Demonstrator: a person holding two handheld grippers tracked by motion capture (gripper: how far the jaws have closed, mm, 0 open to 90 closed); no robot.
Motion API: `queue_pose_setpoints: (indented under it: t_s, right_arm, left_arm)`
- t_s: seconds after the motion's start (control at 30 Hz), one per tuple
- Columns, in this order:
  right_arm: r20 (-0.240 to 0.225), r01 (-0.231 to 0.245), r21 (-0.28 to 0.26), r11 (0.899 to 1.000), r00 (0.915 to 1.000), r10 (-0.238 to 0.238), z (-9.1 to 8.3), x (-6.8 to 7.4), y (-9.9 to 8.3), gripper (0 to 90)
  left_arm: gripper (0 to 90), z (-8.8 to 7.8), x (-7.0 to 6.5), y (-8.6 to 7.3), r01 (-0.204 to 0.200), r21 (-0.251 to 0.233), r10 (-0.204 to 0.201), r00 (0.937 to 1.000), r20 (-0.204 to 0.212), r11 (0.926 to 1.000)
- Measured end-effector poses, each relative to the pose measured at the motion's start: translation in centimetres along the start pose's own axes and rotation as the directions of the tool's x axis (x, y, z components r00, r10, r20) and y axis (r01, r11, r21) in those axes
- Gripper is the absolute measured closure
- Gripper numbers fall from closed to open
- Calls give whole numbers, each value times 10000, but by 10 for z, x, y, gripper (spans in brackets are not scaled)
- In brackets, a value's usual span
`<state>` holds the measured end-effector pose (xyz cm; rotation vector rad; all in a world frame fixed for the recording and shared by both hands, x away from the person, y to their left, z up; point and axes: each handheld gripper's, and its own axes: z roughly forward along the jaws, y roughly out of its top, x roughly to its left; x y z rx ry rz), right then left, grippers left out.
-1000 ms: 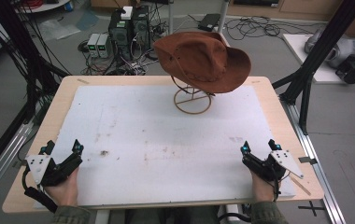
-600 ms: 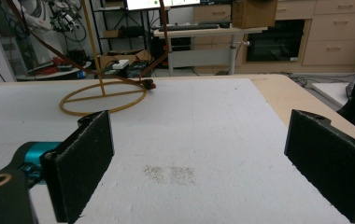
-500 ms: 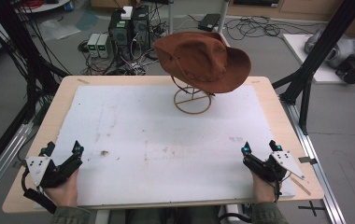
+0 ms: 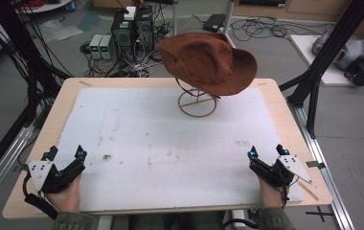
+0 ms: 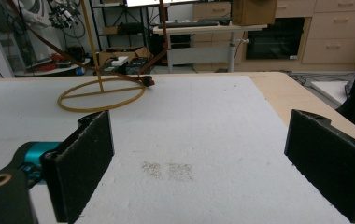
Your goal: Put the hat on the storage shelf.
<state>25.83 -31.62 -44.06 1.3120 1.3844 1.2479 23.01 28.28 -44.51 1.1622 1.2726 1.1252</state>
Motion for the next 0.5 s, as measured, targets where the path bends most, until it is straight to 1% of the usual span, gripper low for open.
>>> queue_pose_setpoints:
  t_s: [0.07,0.23,0.27,0.4,0.5]
  right_arm:
    - [-12,113,-16,9999,9999,-113,0,0,0,74]
    - [-23,124,26,9999,9999,-124,0,1,0,74]
    - [-14,204,-40,9998,9998,-204,1,0,0,74]
    - [21,77,-13,10000,10000,-77,-1,0,0,74]
    - [120,142,-30,9999,9998,-142,-1,0,0,74]
  left_arm:
    - [174,-1,0,0,-50,10,50,10000,-18,10000]
    - [174,-1,0,0,-13,-38,13,10000,-19,10000]
    - [174,-1,0,0,-42,-32,42,10000,6,10000]
    - [174,-1,-1,1,-63,-76,64,10000,36,10000]
    - [174,-1,-2,1,-121,-143,122,9999,13,9998]
